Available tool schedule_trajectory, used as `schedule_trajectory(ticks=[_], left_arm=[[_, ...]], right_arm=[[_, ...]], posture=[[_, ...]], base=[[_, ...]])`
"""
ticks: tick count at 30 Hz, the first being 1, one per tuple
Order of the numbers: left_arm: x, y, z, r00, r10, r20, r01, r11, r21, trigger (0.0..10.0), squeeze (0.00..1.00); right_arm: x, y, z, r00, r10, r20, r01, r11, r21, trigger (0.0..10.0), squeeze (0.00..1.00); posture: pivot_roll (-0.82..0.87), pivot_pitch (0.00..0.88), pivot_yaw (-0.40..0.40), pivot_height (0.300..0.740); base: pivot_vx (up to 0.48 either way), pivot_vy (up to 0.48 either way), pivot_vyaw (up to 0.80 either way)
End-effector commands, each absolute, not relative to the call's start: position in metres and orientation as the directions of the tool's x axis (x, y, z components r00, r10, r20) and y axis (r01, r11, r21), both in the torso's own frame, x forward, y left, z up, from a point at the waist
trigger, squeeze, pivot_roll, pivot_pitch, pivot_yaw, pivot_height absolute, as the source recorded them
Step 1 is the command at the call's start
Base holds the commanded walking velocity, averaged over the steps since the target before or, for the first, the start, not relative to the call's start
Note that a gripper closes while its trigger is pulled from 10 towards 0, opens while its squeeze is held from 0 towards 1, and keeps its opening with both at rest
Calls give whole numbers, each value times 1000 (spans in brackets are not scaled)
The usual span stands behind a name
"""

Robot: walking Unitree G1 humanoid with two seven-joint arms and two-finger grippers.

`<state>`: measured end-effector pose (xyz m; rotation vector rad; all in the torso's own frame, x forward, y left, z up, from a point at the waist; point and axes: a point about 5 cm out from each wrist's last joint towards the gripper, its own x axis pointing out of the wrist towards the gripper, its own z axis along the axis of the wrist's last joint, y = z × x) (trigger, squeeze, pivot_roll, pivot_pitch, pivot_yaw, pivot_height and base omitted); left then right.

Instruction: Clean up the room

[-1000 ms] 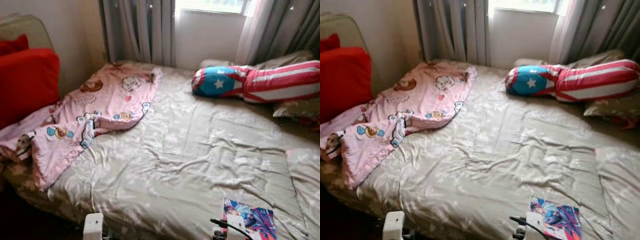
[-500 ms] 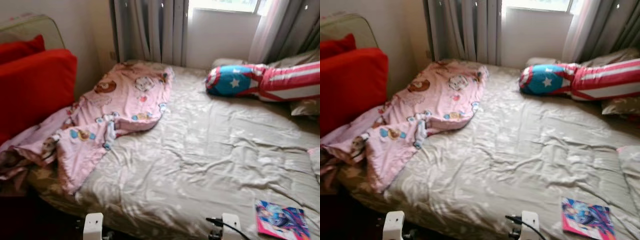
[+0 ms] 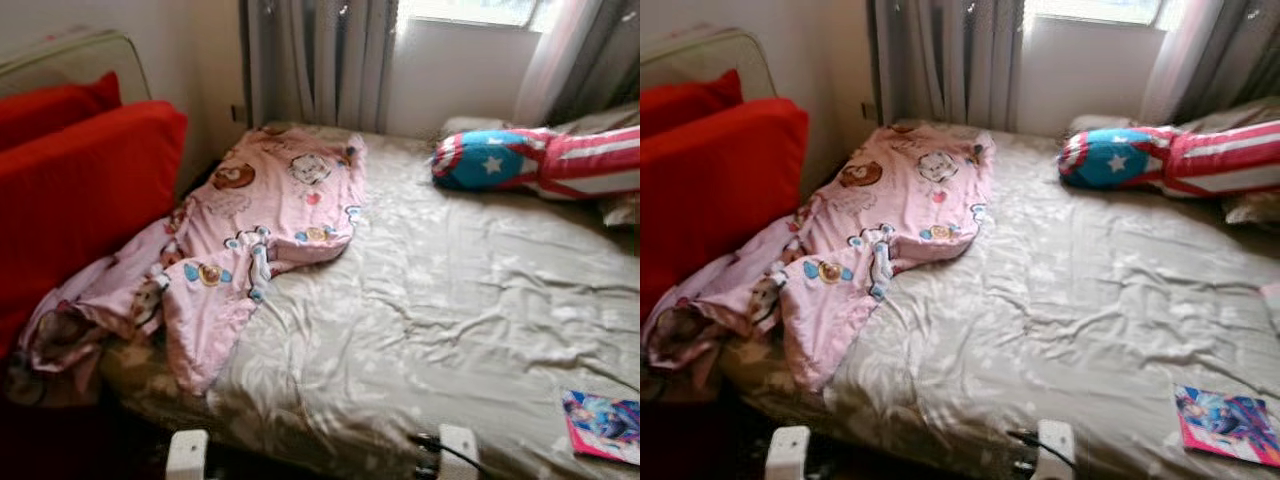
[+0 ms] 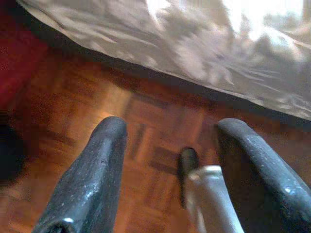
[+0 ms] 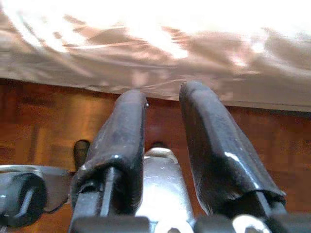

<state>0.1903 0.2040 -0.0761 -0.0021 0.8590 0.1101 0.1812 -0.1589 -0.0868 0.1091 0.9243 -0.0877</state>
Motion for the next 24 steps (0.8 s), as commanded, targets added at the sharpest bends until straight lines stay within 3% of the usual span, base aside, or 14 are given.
schedule_trajectory(ticks=[1, 3, 12, 24], left_arm=[[188, 196, -79, 638, 77, -766, -90, 996, 25, 10000, 0], [187, 196, -79, 637, 77, -767, -90, 996, 25, 10000, 0], [186, 197, -80, 636, 78, -768, -90, 996, 26, 10000, 0], [183, 195, -81, 636, 77, -768, -87, 996, 28, 10000, 0]], right_arm=[[178, -162, -88, 585, -47, -810, 134, 990, 40, 10000, 0], [179, -158, -88, 587, -43, -809, 132, 990, 43, 10000, 0], [165, -191, -91, 578, -81, -812, 159, 987, 15, 10000, 0], [162, -186, -93, 569, -67, -820, 142, 990, 18, 10000, 0]], posture=[[-27, 0, -15, 740], [-27, 0, -14, 740], [-26, 0, -13, 740], [-25, 0, -14, 740]], base=[[0, 480, 0], [0, 480, 0], [0, 480, 0], [0, 0, 0]])
